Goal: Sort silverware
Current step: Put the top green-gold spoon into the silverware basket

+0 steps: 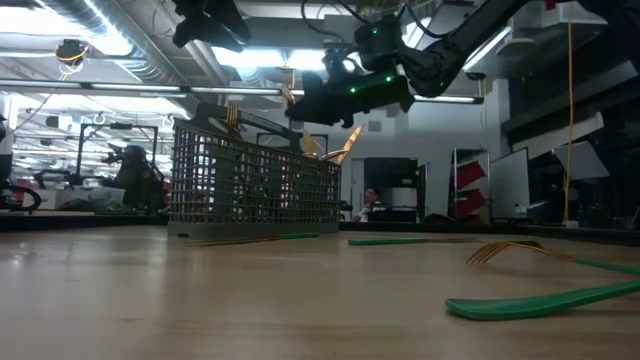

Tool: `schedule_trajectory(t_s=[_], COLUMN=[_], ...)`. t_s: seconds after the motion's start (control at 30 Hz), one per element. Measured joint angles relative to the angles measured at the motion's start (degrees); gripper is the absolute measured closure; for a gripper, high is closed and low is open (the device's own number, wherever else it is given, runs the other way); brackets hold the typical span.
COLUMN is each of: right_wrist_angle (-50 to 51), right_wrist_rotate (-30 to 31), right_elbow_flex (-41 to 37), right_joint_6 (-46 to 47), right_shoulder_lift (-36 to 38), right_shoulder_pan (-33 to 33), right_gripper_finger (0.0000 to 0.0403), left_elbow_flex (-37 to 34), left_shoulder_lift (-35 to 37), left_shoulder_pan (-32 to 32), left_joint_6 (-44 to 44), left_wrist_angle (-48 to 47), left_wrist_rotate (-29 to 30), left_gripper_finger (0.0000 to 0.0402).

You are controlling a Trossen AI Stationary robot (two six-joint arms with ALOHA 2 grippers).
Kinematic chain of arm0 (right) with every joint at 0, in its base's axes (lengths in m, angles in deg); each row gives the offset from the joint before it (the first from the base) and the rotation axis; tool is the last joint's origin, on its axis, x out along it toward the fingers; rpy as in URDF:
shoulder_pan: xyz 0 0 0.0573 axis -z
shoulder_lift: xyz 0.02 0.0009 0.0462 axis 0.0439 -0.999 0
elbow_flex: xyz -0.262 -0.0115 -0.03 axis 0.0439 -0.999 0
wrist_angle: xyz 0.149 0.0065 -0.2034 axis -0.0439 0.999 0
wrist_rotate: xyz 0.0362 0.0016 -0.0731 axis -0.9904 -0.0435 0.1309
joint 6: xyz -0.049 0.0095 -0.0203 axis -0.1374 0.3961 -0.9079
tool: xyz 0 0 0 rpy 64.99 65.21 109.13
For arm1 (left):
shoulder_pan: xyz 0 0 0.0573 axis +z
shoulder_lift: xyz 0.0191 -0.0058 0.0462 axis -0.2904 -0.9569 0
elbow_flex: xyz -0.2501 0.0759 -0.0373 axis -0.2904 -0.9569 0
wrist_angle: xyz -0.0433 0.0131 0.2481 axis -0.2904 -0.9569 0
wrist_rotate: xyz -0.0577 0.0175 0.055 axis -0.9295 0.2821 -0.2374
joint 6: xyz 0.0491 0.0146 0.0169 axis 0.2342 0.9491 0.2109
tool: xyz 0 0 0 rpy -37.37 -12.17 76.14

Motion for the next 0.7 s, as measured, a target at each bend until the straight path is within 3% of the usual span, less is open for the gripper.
schedule_trajectory(t_s=[0.43, 0.7], right_wrist_angle=[15.3, 16.43], right_wrist_rotate=[0.07, 0.0], right_elbow_flex=[0.02, 0.02], right_joint_6=[0.52, 0.63], right_shoulder_lift=[0.59, 0.59], right_shoulder_pan=[0.0, 0.0], right_gripper_finger=[0.0303, 0.0303], left_elbow_flex=[0.0, 0.0], left_shoulder_lift=[0.0, 0.0], left_shoulder_pan=[0.02, 0.02], left_joint_6=[-0.02, -0.25], left_wrist_angle=[-0.02, -0.02], left_wrist_rotate=[0.0, 0.0], left_gripper_finger=[0.0251, 0.0251])
